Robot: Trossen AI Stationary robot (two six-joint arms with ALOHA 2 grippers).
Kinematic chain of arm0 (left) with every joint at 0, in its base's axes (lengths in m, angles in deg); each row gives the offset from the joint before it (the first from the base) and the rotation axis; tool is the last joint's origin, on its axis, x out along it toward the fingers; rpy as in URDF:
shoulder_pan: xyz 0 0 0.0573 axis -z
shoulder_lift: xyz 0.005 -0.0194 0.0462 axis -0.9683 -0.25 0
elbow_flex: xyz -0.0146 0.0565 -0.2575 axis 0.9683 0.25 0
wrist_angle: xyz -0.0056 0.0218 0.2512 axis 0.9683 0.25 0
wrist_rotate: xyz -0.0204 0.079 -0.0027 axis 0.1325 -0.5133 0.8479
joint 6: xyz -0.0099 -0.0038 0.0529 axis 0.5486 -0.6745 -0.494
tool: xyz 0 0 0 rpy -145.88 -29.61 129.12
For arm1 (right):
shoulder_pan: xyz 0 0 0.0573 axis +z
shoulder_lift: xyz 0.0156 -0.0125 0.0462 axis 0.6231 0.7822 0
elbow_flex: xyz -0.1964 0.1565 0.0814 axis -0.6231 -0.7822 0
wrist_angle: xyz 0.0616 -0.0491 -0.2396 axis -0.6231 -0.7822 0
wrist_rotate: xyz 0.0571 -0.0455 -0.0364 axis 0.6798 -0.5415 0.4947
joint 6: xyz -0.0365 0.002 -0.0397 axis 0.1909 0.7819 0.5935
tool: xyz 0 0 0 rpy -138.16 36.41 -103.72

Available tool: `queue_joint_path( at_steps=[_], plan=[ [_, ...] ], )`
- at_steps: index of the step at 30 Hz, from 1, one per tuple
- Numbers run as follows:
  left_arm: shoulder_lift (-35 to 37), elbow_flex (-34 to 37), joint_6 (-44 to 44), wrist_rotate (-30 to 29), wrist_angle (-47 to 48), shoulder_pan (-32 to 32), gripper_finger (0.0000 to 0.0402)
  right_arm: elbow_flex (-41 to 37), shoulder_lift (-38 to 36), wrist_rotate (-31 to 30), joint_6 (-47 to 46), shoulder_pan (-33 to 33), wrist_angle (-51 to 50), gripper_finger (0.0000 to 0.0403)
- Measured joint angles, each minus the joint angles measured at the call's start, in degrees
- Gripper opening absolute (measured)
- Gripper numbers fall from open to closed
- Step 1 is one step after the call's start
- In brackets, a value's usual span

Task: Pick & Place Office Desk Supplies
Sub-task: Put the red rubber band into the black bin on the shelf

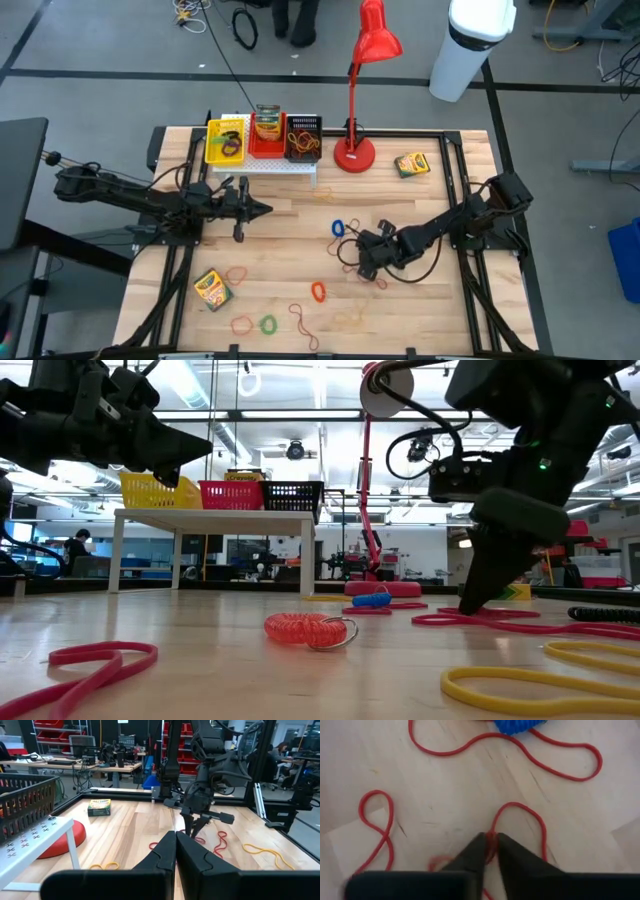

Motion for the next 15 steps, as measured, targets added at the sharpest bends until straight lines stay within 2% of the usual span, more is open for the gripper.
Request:
queue_joint_path(
  at_steps=[2,6,11,15],
  plan=[
    [0.0,0.0,0.0,0.0,0.01,0.0,0.0018,0.0,-0.02,-0.02,1.15,0.0,-0.04,0.0011],
    [0.0,0.0,0.08,0.0,0.01,0.0,0.0019,2.1,-0.32,-0.56,2.32,0.0,-2.46,0.0026],
    [0.0,-0.02,1.05,0.0,-0.01,0.0,0.0018,7.05,-3.05,-4.52,5.52,0.0,-7.93,0.0006],
    [0.0,-0.02,-0.13,-1.27,-1.21,-0.15,0.0018,12.47,-5.72,-7.55,7.28,-0.02,-14.0,0.0014]
  ],
)
